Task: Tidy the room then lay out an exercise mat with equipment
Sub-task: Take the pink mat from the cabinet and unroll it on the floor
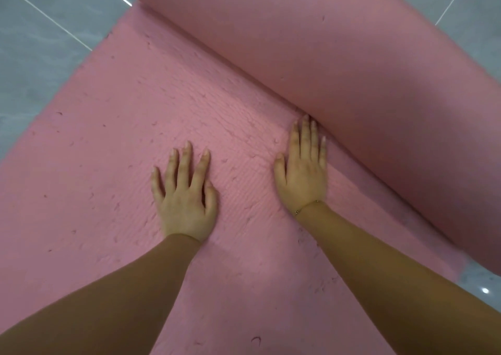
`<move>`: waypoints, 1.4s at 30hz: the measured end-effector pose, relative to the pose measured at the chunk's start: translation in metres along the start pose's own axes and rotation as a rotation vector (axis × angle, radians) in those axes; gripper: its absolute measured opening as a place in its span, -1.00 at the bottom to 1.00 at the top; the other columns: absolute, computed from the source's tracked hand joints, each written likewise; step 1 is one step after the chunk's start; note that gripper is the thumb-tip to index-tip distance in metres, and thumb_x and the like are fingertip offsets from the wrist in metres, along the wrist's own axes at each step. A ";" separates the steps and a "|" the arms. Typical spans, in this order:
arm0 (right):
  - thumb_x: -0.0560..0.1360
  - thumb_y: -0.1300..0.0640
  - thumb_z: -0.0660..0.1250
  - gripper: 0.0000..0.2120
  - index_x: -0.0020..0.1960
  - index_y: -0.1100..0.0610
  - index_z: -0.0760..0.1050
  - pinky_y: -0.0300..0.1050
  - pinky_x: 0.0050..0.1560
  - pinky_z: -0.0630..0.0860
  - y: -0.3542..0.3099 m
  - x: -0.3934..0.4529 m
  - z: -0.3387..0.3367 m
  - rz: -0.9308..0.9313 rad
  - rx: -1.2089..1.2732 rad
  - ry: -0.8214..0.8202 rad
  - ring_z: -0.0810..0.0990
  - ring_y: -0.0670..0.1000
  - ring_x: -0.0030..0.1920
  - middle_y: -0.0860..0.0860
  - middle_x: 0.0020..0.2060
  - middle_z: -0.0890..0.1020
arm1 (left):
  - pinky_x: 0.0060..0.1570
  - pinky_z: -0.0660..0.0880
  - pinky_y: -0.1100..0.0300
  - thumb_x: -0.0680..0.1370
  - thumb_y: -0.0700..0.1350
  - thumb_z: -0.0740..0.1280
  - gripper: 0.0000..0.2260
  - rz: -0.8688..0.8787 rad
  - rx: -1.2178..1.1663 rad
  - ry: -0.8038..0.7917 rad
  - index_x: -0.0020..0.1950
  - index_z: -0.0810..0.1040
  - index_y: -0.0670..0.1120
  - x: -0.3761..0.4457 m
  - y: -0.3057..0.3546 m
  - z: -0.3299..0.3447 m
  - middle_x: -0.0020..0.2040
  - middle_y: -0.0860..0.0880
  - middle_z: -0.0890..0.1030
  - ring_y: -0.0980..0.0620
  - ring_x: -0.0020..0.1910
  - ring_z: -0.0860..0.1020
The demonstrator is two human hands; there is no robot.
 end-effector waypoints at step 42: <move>0.42 0.10 0.09 -0.34 0.49 0.27 0.10 0.09 0.50 -0.03 0.000 0.003 -0.003 -0.079 0.029 -0.117 0.12 0.14 0.49 0.16 0.47 0.24 | 0.44 -0.01 -0.24 0.48 -0.04 0.11 -0.49 -0.091 0.032 -0.048 0.46 0.31 0.05 0.046 0.057 0.009 0.50 -0.04 0.26 -0.08 0.50 0.17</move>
Point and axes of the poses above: each hand's wrist, its own x-axis towards the middle knuckle, its own z-axis out of the palm, y = z × x, the point moved 3 cm from there along x, towards the middle knuckle
